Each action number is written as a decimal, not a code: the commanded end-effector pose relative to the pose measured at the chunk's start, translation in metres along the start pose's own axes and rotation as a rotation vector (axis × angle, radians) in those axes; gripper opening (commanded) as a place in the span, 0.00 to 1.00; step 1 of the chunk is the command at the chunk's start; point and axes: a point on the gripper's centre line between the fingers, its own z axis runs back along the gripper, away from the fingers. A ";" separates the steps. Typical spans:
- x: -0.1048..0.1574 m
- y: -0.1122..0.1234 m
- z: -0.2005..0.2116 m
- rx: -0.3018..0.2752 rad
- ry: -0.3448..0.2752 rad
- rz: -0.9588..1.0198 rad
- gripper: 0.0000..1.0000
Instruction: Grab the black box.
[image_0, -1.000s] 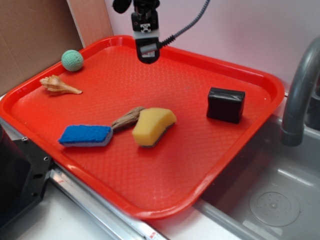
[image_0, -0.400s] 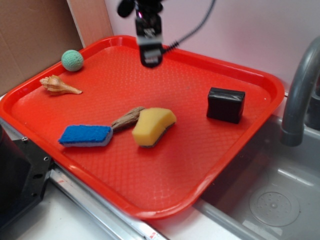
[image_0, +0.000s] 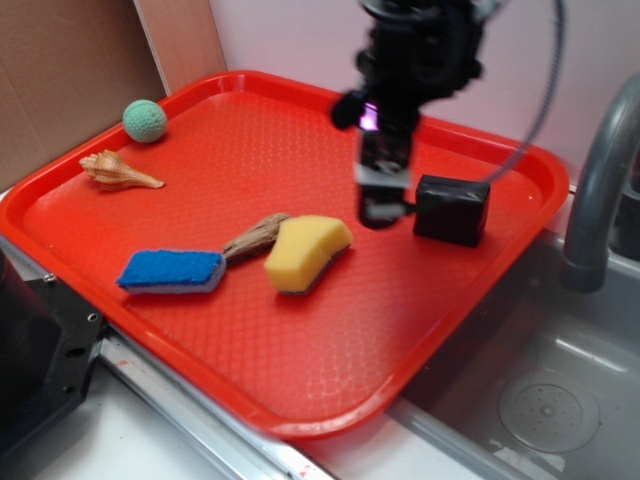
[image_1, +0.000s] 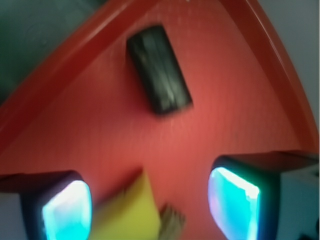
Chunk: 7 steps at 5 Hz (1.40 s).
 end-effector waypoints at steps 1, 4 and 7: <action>0.039 0.024 0.000 0.066 -0.148 0.034 1.00; 0.023 0.062 -0.025 -0.045 -0.252 -0.049 1.00; 0.031 0.042 -0.033 -0.007 -0.261 -0.210 1.00</action>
